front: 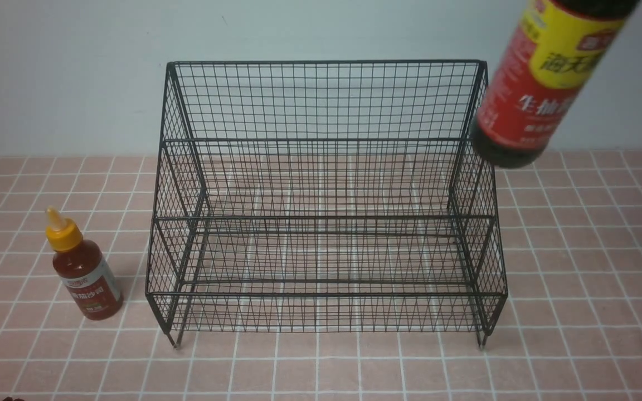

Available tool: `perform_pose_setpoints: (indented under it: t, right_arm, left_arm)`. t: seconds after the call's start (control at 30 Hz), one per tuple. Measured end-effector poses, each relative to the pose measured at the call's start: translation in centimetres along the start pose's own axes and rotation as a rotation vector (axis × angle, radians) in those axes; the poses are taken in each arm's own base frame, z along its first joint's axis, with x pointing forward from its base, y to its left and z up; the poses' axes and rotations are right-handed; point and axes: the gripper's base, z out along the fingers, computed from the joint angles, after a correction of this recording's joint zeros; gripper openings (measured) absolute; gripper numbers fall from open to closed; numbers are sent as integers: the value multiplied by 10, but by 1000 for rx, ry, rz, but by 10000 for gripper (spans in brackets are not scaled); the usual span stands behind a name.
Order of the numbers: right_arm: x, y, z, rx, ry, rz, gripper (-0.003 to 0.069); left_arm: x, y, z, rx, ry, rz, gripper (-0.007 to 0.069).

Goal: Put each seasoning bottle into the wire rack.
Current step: Use the right arm to put the condiment bottle back on the shelf

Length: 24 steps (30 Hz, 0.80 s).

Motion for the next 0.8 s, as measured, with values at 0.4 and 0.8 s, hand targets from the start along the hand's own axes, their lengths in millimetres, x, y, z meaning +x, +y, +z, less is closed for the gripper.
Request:
perform_pose_setpoints:
  t: [0.4,0.8]
  right_arm:
    - [84,-2,69,-27,203,30,269]
    - [118,-10,71,74,426,41,269]
  left_arm:
    - [0,0,0,0,0,0,-7]
    - [0,0,0,0,0,0,-7]
